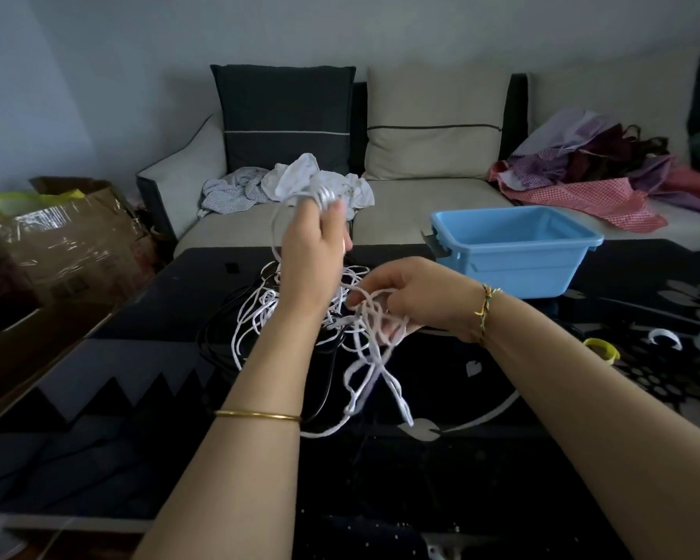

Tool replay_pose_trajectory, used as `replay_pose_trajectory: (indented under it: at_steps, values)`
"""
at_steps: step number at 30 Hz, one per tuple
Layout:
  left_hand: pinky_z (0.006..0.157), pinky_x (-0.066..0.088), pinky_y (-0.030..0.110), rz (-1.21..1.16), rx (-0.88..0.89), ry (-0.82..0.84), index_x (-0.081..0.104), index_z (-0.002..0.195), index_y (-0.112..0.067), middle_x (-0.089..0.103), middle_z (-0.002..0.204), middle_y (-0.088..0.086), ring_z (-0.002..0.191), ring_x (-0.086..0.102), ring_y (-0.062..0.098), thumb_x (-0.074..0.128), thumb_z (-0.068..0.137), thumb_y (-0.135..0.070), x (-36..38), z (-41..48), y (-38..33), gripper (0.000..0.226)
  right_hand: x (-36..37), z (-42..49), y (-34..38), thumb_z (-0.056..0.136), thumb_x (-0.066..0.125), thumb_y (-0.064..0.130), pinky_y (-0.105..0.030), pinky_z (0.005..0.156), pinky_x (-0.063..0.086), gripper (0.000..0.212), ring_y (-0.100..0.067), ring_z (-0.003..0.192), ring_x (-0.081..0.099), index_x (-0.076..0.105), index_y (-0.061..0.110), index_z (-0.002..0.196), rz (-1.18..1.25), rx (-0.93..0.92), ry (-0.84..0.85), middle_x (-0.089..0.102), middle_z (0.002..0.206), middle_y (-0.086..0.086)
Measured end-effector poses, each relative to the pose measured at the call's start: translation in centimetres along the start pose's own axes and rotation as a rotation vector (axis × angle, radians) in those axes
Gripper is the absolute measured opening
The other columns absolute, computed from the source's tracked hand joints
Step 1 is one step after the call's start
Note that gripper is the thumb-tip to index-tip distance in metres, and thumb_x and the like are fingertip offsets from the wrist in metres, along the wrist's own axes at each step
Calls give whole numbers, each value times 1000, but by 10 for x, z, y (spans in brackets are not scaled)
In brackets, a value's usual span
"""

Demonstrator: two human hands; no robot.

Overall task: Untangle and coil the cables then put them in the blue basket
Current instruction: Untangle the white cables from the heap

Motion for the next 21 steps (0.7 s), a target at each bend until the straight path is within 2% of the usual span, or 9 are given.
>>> replay_pose_trajectory:
  at_steps: [2, 5, 7, 10, 13, 15, 18, 21]
  values:
    - [61, 34, 28, 209, 15, 96, 44, 79, -6, 53, 75, 9, 66, 52, 20, 42, 100, -21, 5, -1, 13, 25, -4, 0, 0, 87, 40, -10, -42, 71, 56, 31, -22, 59, 60, 65, 5, 97, -13, 26, -59, 62, 75, -14]
    - [62, 23, 28, 475, 35, 292, 42, 80, -8, 47, 81, 8, 75, 46, 24, 40, 100, -21, 9, -4, 21, 24, -21, 0, -6, 81, 36, -14, -31, 52, 57, 41, -17, 46, 58, 66, 14, 78, -72, 46, -241, 61, 63, -9]
    - [58, 19, 30, 510, -8, 389, 42, 77, -7, 42, 76, 5, 70, 41, 21, 40, 99, -18, 7, -6, 21, 24, -37, -3, -13, 75, 34, -16, -26, 44, 54, 44, -13, 38, 53, 66, 13, 69, -36, 52, -401, 56, 55, -6]
    - [63, 26, 32, 436, -156, 517, 38, 79, -12, 36, 78, 4, 72, 35, 17, 45, 90, -20, 0, -9, 19, 15, -59, -7, -31, 74, 32, -18, -18, 35, 43, 43, -9, 31, 46, 63, 9, 61, 101, 90, -621, 50, 53, -8]
    - [64, 31, 33, 536, -180, 635, 39, 84, -11, 33, 81, 2, 74, 34, 17, 56, 82, -16, -2, -12, 17, 18, -70, -7, -59, 77, 33, -16, -17, 35, 41, 42, -16, 37, 44, 61, 9, 58, 212, 193, -780, 49, 57, -8]
    - [62, 32, 29, 657, -156, 647, 40, 87, -10, 34, 81, 0, 77, 37, 17, 60, 80, -13, 0, -12, 18, 22, -73, -7, -74, 79, 34, -15, -18, 35, 42, 40, -19, 43, 44, 59, 9, 58, 271, 241, -850, 49, 60, -8]
    - [65, 36, 29, 852, -92, 607, 42, 99, -7, 38, 80, -3, 81, 44, 18, 65, 78, -20, 1, -9, 23, 33, -76, -6, -90, 81, 36, -14, -26, 41, 46, 40, -21, 48, 46, 57, 9, 57, 269, 312, -890, 50, 65, -10]
    - [62, 33, 22, 857, 4, 459, 44, 115, 1, 41, 76, -3, 64, 42, 10, 67, 83, -20, -3, -4, 23, 44, -76, -6, -105, 81, 46, -9, -38, 56, 56, 36, -27, 59, 56, 59, 14, 58, -13, 401, -814, 57, 71, -10]
Point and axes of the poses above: each hand's wrist, its own z-axis towards the middle knuckle, its own x-axis out of the palm, y = z × x, the point moved 3 cm from there along z, towards the middle knuckle
